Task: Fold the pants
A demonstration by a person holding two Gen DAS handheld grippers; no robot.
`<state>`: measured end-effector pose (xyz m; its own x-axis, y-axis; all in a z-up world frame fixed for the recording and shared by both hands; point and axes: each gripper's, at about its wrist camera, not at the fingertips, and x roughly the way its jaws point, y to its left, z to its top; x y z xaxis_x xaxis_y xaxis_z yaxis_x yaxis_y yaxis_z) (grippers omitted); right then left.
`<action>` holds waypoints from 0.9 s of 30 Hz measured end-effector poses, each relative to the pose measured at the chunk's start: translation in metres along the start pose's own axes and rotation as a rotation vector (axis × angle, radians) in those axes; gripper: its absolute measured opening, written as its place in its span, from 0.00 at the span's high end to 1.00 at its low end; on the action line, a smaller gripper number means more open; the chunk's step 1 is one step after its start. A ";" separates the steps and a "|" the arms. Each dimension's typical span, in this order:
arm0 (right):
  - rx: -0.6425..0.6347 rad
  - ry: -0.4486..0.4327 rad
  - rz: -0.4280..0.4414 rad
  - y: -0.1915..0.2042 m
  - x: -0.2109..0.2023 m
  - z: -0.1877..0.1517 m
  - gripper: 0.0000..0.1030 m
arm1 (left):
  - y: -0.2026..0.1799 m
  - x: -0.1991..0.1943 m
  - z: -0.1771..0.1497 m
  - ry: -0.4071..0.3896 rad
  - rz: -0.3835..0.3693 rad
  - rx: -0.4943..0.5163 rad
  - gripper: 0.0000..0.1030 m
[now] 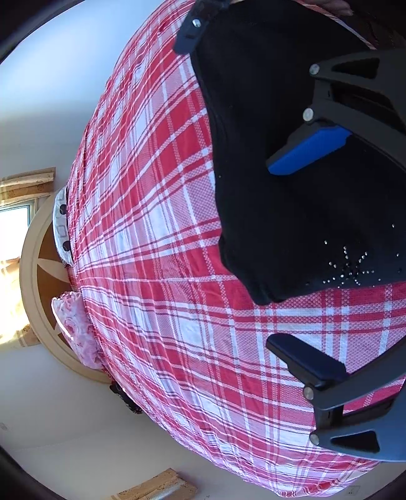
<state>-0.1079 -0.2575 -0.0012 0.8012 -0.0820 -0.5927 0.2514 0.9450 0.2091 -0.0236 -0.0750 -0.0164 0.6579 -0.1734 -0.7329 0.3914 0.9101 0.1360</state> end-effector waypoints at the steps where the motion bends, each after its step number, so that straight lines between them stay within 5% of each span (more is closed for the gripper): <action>1: 0.019 -0.033 0.012 0.000 -0.010 -0.001 0.42 | 0.000 0.000 0.000 0.000 -0.002 -0.001 0.00; 5: 0.075 -0.124 0.057 -0.008 -0.042 -0.010 0.35 | 0.002 -0.001 0.000 0.005 -0.010 -0.009 0.00; 15: 0.266 -0.045 0.080 -0.064 -0.052 -0.049 0.33 | 0.009 -0.007 -0.003 0.016 -0.010 -0.027 0.00; 27: 0.326 -0.011 0.107 -0.066 -0.055 -0.081 0.30 | 0.006 -0.013 -0.008 0.016 0.012 -0.018 0.00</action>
<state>-0.2124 -0.2898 -0.0455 0.8378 0.0065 -0.5459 0.3247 0.7979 0.5078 -0.0348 -0.0638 -0.0118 0.6518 -0.1562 -0.7421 0.3715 0.9189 0.1329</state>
